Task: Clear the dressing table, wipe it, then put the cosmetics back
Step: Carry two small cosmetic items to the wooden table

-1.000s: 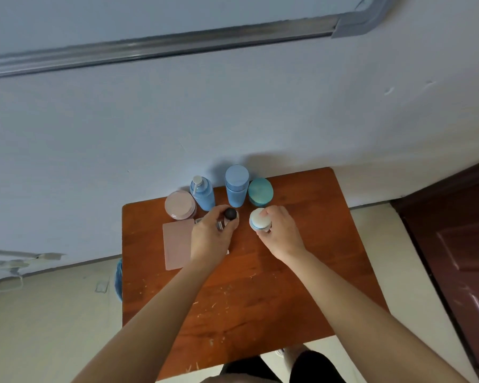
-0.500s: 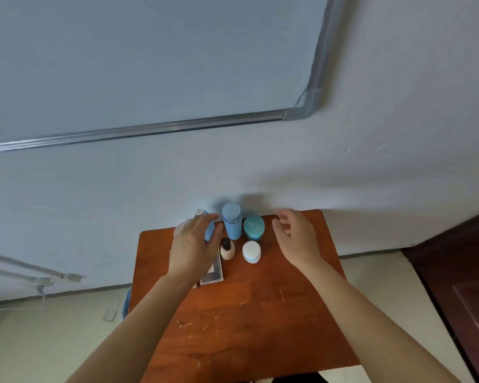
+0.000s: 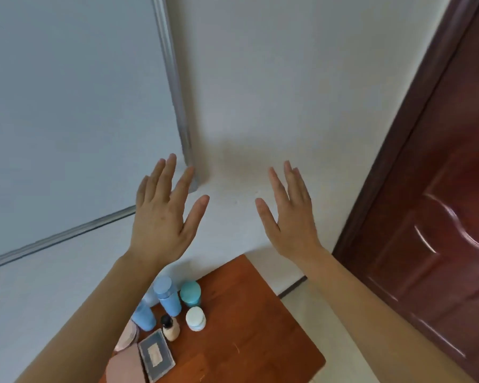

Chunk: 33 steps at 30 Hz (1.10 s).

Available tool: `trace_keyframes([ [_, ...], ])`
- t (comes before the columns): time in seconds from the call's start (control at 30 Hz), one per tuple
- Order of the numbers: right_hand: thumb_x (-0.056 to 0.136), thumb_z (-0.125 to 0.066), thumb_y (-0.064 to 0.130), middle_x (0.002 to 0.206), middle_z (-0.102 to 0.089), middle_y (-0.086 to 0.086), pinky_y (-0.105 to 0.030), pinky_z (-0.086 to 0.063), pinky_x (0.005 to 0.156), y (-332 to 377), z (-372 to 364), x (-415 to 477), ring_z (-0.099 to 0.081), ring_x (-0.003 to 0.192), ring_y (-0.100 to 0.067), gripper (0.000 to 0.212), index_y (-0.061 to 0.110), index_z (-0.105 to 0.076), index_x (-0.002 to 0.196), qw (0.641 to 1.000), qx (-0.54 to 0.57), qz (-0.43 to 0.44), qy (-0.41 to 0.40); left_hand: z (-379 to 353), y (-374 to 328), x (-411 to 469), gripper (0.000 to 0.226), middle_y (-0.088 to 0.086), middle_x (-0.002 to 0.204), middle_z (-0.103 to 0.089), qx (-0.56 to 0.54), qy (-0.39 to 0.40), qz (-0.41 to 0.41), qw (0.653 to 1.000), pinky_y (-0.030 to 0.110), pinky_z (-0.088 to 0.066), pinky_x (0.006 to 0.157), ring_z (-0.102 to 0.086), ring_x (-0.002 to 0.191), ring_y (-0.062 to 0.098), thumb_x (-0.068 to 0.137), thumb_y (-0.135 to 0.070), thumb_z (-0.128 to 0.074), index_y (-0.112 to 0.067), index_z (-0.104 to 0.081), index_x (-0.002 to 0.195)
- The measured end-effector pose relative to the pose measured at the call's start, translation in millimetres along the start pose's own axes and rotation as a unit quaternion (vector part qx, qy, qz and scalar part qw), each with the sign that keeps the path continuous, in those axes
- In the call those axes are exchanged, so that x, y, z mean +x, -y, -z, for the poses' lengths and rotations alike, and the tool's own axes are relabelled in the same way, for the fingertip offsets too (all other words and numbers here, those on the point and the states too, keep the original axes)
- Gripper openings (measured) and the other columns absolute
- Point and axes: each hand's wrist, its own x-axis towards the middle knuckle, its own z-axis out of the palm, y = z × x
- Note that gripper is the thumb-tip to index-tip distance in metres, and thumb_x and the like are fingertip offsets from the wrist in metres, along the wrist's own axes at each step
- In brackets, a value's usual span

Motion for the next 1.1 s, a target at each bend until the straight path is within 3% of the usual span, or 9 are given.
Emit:
trace_keyframes([
  [0.2, 0.100, -0.035, 0.057, 0.164, -0.002, -0.011, -0.047, -0.014, 0.121, -62.5, 94.5, -95.8, 0.002, 0.152, -0.029, 0.069, 0.023, -0.016, 0.157, 0.980, -0.162, -0.114, -0.035, -55.5, -97.1, 15.3, 0.065, 0.016, 0.161, -0.012, -0.105, 0.027, -0.081, 0.991, 0.056, -0.018, 0.117, -0.008, 0.150, 0.031, 0.099, -0.055, -0.029, -0.017, -0.027, 0.153],
  [0.33, 0.096, -0.045, 0.058, 0.165, -0.001, -0.008, -0.046, -0.011, 0.121, -92.3, 170.1, -180.5, 0.003, 0.152, -0.027, 0.077, 0.024, -0.013, 0.157, 0.943, -0.239, -0.219, -0.079, -80.9, -203.1, 5.9, 0.072, 0.012, 0.163, -0.002, -0.169, 0.077, -0.166, 0.969, 0.056, -0.011, 0.119, 0.002, 0.150, 0.028, 0.097, -0.062, -0.024, -0.021, -0.014, 0.155],
  [0.47, 0.095, -0.052, 0.054, 0.164, -0.007, -0.010, -0.053, -0.020, 0.119, -109.7, 246.4, -264.6, -0.003, 0.151, -0.030, 0.077, 0.020, -0.020, 0.156, 0.900, -0.290, -0.294, -0.138, -80.9, -317.5, -13.8, 0.074, 0.011, 0.163, -0.001, -0.217, 0.111, -0.258, 0.935, 0.055, -0.010, 0.119, 0.003, 0.150, 0.028, 0.096, -0.064, -0.020, -0.021, -0.015, 0.155],
  [0.7, 0.094, -0.056, 0.050, 0.162, -0.012, -0.016, -0.057, -0.023, 0.115, -144.9, 381.3, -413.2, -0.009, 0.150, -0.036, 0.076, 0.018, -0.024, 0.155, 0.837, -0.365, -0.357, -0.197, -69.3, -519.9, -79.6, 0.067, 0.016, 0.161, -0.011, -0.263, 0.102, -0.379, 0.882, 0.057, -0.019, 0.116, -0.006, 0.150, 0.030, 0.096, -0.052, -0.039, -0.016, -0.026, 0.152],
  [0.87, 0.097, -0.051, 0.046, 0.162, -0.014, -0.019, -0.058, -0.023, 0.115, -172.1, 475.9, -525.1, -0.010, 0.149, -0.040, 0.064, 0.016, -0.035, 0.151, 0.781, -0.428, -0.408, -0.200, -58.6, -666.2, -149.1, 0.066, 0.017, 0.161, -0.009, -0.291, 0.125, -0.420, 0.851, 0.058, -0.019, 0.116, -0.005, 0.149, 0.031, 0.097, -0.053, -0.033, -0.018, -0.024, 0.153],
  [1.1, 0.099, -0.044, 0.050, 0.162, -0.011, -0.018, -0.058, -0.018, 0.117, -204.7, 581.5, -632.7, -0.005, 0.149, -0.041, 0.067, 0.016, -0.027, 0.154, 0.713, -0.465, -0.483, -0.204, -36.0, -819.3, -214.8, 0.070, 0.017, 0.162, -0.003, -0.326, 0.150, -0.481, 0.800, 0.057, -0.016, 0.116, -0.002, 0.150, 0.031, 0.096, -0.053, -0.035, -0.020, -0.017, 0.155],
])
